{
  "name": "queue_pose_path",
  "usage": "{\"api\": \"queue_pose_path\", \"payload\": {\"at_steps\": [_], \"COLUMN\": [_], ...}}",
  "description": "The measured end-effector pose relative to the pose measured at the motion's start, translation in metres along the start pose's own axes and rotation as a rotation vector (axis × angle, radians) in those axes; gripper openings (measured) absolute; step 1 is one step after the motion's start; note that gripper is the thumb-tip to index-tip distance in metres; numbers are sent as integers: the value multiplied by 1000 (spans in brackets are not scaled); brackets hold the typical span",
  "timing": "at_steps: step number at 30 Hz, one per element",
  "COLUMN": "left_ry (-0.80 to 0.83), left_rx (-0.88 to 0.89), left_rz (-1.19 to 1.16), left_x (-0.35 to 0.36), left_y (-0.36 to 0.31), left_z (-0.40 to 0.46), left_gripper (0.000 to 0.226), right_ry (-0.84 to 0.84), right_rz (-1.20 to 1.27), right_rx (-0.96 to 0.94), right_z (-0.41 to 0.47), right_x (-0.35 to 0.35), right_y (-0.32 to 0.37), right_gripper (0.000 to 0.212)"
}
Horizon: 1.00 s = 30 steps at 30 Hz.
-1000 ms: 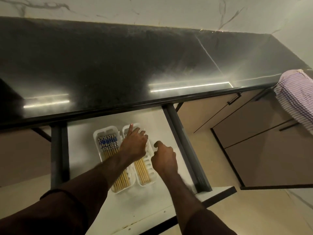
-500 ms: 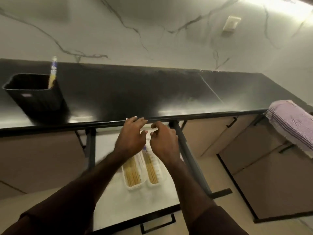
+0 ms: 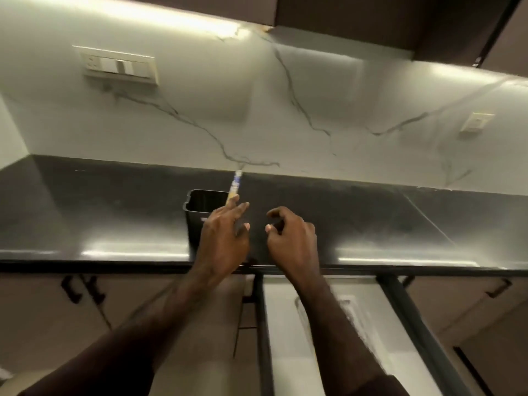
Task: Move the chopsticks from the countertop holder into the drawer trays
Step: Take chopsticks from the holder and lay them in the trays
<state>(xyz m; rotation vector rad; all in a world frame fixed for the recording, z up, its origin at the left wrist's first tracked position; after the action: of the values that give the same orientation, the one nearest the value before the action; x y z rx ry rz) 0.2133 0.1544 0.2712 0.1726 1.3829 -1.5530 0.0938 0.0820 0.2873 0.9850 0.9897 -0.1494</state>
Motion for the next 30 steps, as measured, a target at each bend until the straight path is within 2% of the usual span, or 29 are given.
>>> {"api": "queue_pose_path", "payload": {"at_steps": [5, 11, 20, 30], "left_ry": [8, 14, 121, 310], "left_rx": [-2, 31, 46, 27], "left_rz": [44, -13, -41, -98], "left_x": [-71, -96, -65, 17], "left_y": [65, 107, 149, 181], "left_z": [18, 50, 120, 236], "left_gripper": [48, 49, 53, 53], "right_ry": [13, 4, -21, -2], "right_rz": [27, 14, 15, 62], "right_rx": [-19, -30, 53, 289], "right_z": [37, 74, 143, 244], "right_x": [54, 87, 119, 139], "right_y": [61, 88, 61, -8], "right_gripper": [31, 30, 28, 27]}}
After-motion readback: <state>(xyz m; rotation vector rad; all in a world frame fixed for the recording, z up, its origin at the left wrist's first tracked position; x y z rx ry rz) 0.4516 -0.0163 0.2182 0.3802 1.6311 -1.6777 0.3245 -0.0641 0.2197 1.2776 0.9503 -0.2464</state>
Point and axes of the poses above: each hand's wrist, its own z-axis towards the middle knuckle, its own x-axis out of the palm, y = z × x, the point moved 6 cm from there along z, towards the middle knuckle, and after that the axes turned 10 degrees about y, right-handed, at the moved point
